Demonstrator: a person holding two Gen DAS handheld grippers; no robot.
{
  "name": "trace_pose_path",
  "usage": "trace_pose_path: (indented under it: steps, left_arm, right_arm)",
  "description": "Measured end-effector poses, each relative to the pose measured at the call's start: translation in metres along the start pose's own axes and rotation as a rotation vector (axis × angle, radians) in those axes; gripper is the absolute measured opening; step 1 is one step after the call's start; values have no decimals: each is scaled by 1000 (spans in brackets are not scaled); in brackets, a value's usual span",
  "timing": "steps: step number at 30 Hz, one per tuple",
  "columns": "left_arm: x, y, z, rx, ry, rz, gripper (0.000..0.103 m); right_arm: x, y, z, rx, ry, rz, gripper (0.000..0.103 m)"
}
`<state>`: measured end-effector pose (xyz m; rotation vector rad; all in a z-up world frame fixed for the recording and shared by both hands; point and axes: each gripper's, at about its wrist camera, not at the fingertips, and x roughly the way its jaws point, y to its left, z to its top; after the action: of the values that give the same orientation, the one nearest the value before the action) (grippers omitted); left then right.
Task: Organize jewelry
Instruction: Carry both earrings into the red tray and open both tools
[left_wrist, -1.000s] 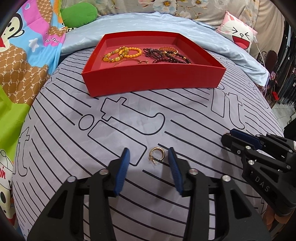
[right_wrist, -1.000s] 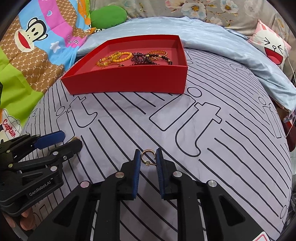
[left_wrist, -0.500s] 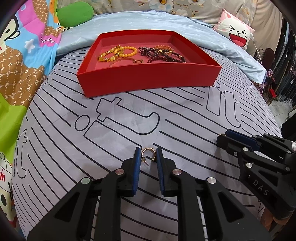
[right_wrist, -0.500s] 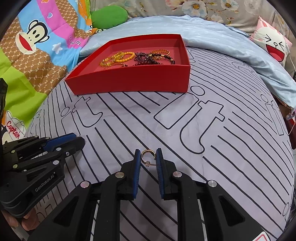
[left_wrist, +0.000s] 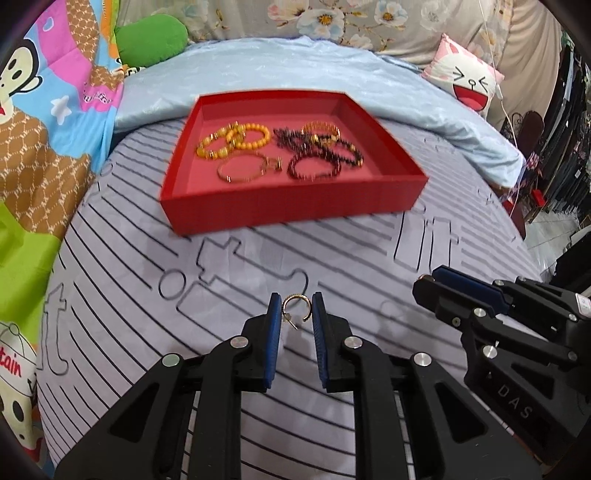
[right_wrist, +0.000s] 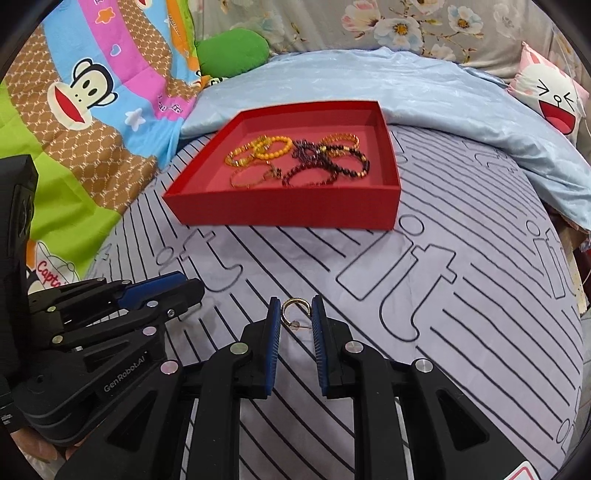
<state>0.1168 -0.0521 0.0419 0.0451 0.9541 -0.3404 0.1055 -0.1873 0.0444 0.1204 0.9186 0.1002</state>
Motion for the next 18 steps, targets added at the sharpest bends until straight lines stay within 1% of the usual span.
trace_pose_path:
  steps: [8, 13, 18]
  left_arm:
    - [-16, 2, 40, -1, -83, -2, 16]
    - [-21, 4, 72, 7, -140, 6, 16]
    - [-14, 9, 110, 9, -177, 32, 16]
  right_arm:
    - [-13, -1, 35, -9, -64, 10, 16]
    - [-18, -3, 68, -18, -115, 10, 16]
    - [-10, -3, 103, -37, -151, 2, 16]
